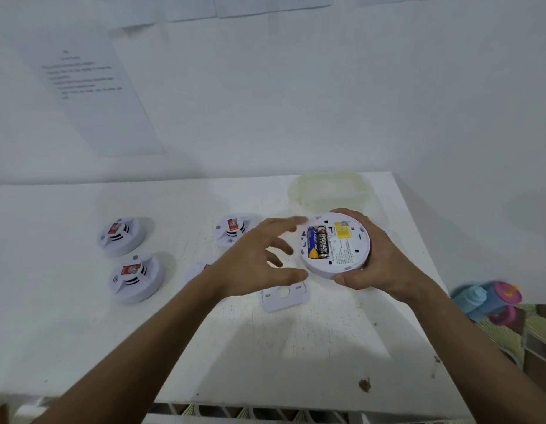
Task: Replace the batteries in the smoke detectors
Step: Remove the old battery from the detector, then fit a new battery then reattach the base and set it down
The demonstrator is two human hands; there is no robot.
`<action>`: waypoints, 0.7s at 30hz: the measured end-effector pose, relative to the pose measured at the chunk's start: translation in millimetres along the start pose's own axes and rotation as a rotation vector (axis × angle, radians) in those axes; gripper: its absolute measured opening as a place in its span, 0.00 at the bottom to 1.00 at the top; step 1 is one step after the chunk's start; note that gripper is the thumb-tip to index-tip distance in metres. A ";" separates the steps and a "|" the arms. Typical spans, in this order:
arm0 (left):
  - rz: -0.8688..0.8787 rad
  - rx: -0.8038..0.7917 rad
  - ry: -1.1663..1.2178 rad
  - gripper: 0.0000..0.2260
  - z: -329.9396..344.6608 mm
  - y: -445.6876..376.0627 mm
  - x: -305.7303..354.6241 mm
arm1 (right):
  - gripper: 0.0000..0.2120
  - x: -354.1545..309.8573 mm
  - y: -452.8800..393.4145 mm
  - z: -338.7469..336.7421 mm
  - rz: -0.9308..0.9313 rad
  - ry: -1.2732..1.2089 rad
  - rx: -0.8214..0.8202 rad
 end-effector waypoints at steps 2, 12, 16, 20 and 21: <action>-0.102 -0.006 -0.099 0.36 2.7 5.0 -20.3 | 0.44 3.3 8.8 -7.0 0.001 -0.025 0.004; -0.408 -0.207 -0.533 0.33 38.5 -3.8 -86.0 | 0.42 20.7 43.4 -20.0 0.057 -0.046 0.022; -0.380 -0.224 -0.540 0.17 40.1 -7.6 -90.2 | 0.42 22.0 48.5 -20.3 0.059 -0.042 0.030; -0.371 -0.208 -0.567 0.16 42.0 -6.5 -88.1 | 0.43 22.2 48.3 -16.2 0.062 -0.037 0.025; -0.362 -0.194 -0.560 0.16 40.9 -5.6 -85.1 | 0.43 22.6 47.5 -15.4 0.062 -0.035 0.025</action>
Point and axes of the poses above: each hand's wrist, its own y-axis away from the middle knuckle, its own z-axis out of the palm, x = y × z, the point moved 9 cm from there along -y, towards the middle knuckle, and after that the axes turned 14 degrees about -x, right-handed, at the moved point
